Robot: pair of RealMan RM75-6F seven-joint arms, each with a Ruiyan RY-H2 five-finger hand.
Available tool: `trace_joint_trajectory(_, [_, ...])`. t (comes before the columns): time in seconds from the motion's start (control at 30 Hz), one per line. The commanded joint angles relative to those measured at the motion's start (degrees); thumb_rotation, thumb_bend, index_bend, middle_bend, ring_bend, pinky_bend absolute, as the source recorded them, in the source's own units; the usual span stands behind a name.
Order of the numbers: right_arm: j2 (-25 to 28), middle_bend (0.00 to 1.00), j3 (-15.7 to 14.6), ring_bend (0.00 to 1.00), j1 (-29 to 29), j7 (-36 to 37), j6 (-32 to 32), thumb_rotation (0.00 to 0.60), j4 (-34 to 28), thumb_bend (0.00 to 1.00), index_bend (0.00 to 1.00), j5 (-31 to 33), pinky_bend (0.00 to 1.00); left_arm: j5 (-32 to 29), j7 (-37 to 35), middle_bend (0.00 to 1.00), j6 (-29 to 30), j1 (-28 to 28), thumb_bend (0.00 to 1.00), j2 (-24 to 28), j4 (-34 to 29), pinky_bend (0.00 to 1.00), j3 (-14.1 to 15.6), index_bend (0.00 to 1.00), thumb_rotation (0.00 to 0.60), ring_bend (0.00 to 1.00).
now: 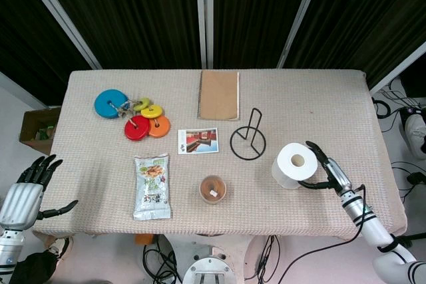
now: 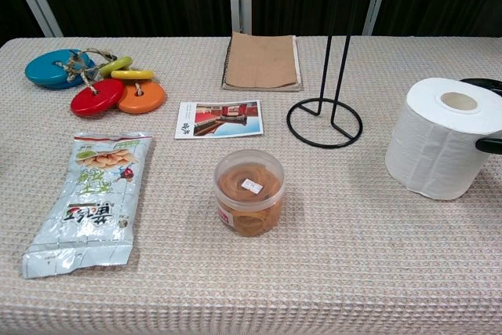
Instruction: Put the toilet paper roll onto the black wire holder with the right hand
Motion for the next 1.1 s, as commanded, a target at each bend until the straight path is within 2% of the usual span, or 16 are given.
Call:
trace_joint_trajectory(0.03, [0.1,0.0,-0.2,0.0,0.4,-0.1,-0.3,0.6,-0.1,0.0,0.0,-0.4,0.0,0.0,-0.1,0.05,0.1,0.0,0.1,0.1,0.0,0.2,0.0,0.11,0.259,0.04])
trace_joint_trajectory(0.17, [0.3,0.01,-1.0,0.0,1.1,0.0,-1.1,0.6,-0.2,0.0,0.0,-1.3,0.0,0.0,-0.2,0.05,0.1,0.1,0.1,0.1,0.0,0.2,0.0,0.11,0.26,0.04])
trace_joint_trajectory(0.23, [0.6,0.07,-1.5,0.0,1.5,0.0,-1.4,0.6,-0.2,0.01,0.02,-1.9,0.0,0.0,-0.2,0.05,0.1,0.1,0.1,0.1,0.0,0.2,0.0,0.11,0.258,0.04])
trace_joint_trajectory(0.37, [0.7,0.27,-1.7,0.1,1.8,-1.2,-1.5,0.6,-0.1,0.06,0.22,-2.0,0.09,0.0,-0.2,0.05,0.1,0.1,0.1,0.0,0.1,0.2,0.0,0.11,0.259,0.04])
trace_joint_trajectory(0.53, [0.3,0.41,-0.4,0.25,1.2,-3.7,-1.0,0.6,-0.6,0.19,0.47,0.2,0.25,0.0,-0.2,0.05,0.2,0.1,0.1,0.0,0.1,0.2,0.0,0.11,0.257,0.04])
trace_joint_trajectory(0.63, [0.2,0.45,0.6,0.31,0.5,-5.3,0.3,0.6,-1.3,0.23,0.56,1.5,0.31,0.0,-0.2,0.05,0.2,0.1,0.1,0.0,0.1,0.2,0.0,0.11,0.256,0.04])
trace_joint_trajectory(0.83, [2.6,0.46,3.5,0.32,-1.5,-5.5,7.8,0.6,-4.7,0.24,0.59,1.7,0.33,-0.1,-0.5,0.05,0.0,0.1,0.1,-0.2,0.5,0.2,0.1,0.11,0.257,0.04])
trace_joint_trajectory(0.97, [6.2,0.46,5.9,0.33,-2.7,-5.7,15.3,0.6,-9.8,0.24,0.61,-0.1,0.33,-0.1,-0.8,0.05,0.0,0.1,0.1,-0.3,0.7,0.2,0.1,0.11,0.259,0.04])
trace_joint_trajectory(1.1, [9.4,0.46,8.5,0.33,-2.9,-7.7,20.2,0.6,-15.7,0.24,0.61,-1.2,0.33,0.0,-0.9,0.05,0.0,0.0,0.1,-0.5,0.9,0.2,0.1,0.11,0.26,0.04])
